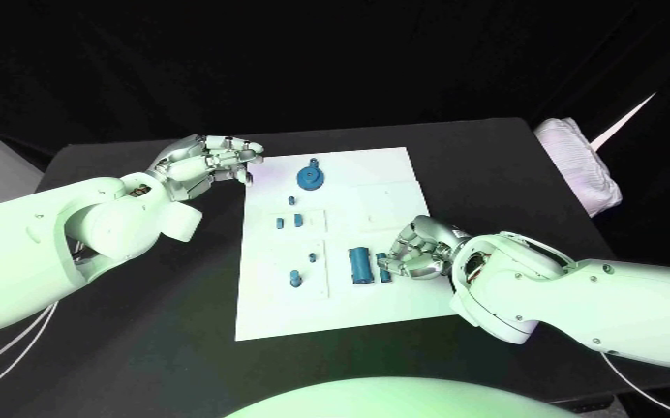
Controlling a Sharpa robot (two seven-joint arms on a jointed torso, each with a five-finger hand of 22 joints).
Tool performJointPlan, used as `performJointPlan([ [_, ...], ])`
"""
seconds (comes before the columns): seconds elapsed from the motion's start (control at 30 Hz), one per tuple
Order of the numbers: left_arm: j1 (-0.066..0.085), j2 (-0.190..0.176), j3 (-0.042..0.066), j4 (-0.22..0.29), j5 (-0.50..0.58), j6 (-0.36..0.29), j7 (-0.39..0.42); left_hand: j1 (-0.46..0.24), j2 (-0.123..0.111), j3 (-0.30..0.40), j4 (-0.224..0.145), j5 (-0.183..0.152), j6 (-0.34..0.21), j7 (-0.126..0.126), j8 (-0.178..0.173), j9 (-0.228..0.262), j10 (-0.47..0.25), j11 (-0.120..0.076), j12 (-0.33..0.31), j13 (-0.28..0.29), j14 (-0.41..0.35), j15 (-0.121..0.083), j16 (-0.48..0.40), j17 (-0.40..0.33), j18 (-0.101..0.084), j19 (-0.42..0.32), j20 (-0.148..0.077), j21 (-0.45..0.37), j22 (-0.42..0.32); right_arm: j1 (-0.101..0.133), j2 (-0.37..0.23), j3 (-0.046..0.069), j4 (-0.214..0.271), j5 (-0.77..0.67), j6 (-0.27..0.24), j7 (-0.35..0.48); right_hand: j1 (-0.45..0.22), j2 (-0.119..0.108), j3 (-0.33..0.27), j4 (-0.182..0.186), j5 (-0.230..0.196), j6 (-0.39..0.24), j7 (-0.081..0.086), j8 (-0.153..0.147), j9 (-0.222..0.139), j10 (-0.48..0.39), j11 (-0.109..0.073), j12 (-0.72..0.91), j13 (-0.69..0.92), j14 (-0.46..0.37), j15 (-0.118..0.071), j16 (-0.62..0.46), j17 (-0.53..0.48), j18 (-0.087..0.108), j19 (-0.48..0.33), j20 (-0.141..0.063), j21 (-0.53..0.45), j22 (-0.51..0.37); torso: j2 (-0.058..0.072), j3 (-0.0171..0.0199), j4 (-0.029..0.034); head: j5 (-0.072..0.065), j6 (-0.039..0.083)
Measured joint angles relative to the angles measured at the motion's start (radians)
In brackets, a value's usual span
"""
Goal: Assemble the parts on the task board
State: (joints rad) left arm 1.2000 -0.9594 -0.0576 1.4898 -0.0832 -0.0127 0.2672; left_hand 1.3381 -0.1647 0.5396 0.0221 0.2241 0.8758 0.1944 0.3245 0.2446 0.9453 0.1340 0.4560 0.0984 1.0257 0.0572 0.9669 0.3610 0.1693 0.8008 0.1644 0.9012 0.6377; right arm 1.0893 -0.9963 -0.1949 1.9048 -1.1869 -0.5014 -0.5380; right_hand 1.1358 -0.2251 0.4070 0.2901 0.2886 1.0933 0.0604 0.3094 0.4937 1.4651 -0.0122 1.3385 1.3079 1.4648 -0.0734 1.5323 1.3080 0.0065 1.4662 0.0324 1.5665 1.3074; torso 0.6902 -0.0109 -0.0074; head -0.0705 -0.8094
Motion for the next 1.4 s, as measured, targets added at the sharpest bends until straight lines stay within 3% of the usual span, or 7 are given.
performJointPlan([
  [0.47,0.000,-0.001,0.000,0.000,0.000,0.000,0.000,0.000,0.000,0.000,0.000,0.000,0.000,0.000,0.000,0.000,0.000,0.000,0.000,0.000,0.000,0.000,0.000,0.001,0.000,0.000,0.000,0.000,-0.001,0.000,-0.002,0.000,-0.005,-0.012,0.003,0.002,0.000,0.000,-0.007,-0.007,-0.004,0.000,0.000,0.000,0.000,0.000,0.000,-0.004,0.000,0.000,0.000,0.000,0.000,0.000,0.000,0.000,0.000,0.000,0.000,0.0000,0.0004,-0.001,-0.002],
  [0.63,0.000,-0.001,0.000,-0.001,0.000,0.000,0.000,0.000,0.000,0.000,0.000,0.000,0.000,0.000,0.000,0.000,0.000,0.000,0.000,0.000,0.000,0.000,0.000,0.001,0.000,0.000,0.000,0.000,-0.001,0.000,-0.001,0.000,-0.008,-0.016,0.016,0.004,0.057,-0.018,-0.027,-0.045,-0.117,0.000,0.000,0.000,0.000,0.000,0.000,-0.004,0.000,0.000,0.000,0.000,0.000,0.000,0.000,0.000,-0.005,0.001,0.000,0.0000,0.0004,0.000,-0.003],
  [0.83,0.000,0.000,0.000,-0.001,0.000,0.000,0.000,0.000,0.000,0.000,0.000,0.000,0.000,0.000,0.000,0.000,0.000,0.000,0.000,0.000,0.000,0.000,0.000,0.001,0.000,0.000,0.000,0.000,-0.001,-0.002,0.002,0.000,-0.018,-0.023,0.038,0.007,0.114,-0.016,-0.035,-0.075,-0.177,0.000,0.000,-0.004,-0.003,0.000,0.000,-0.011,0.000,0.000,0.000,0.000,0.000,0.000,0.000,0.000,-0.005,0.001,0.001,0.0000,0.0004,0.000,-0.005],
  [1.17,0.000,0.001,0.000,-0.004,0.000,0.000,0.000,0.000,0.000,0.000,0.000,0.000,0.000,0.000,0.000,0.000,0.000,0.000,0.000,0.000,0.000,0.000,0.000,0.001,0.000,0.000,0.000,0.000,-0.001,-0.004,0.002,0.000,-0.022,-0.042,0.042,0.014,0.118,-0.012,-0.033,-0.077,-0.172,0.000,0.000,-0.004,-0.006,0.000,0.000,-0.015,0.000,0.000,0.000,0.000,0.000,0.000,0.000,0.000,-0.010,0.000,0.000,0.0006,0.0002,0.002,-0.005],
  [1.4,0.000,0.005,0.000,-0.012,0.000,0.000,0.001,0.000,0.000,0.000,0.000,0.000,0.000,0.000,0.000,0.000,0.000,0.000,0.000,0.000,0.000,0.000,0.000,0.001,0.000,0.000,0.000,0.000,-0.001,0.003,-0.010,0.005,-0.011,-0.042,0.015,0.034,0.080,-0.017,-0.102,-0.026,-0.131,-0.005,0.005,-0.012,-0.010,0.000,0.000,-0.026,0.000,0.000,0.000,0.000,0.000,0.000,0.000,0.000,-0.018,0.000,-0.002,0.0007,-0.0003,0.002,-0.002],
])
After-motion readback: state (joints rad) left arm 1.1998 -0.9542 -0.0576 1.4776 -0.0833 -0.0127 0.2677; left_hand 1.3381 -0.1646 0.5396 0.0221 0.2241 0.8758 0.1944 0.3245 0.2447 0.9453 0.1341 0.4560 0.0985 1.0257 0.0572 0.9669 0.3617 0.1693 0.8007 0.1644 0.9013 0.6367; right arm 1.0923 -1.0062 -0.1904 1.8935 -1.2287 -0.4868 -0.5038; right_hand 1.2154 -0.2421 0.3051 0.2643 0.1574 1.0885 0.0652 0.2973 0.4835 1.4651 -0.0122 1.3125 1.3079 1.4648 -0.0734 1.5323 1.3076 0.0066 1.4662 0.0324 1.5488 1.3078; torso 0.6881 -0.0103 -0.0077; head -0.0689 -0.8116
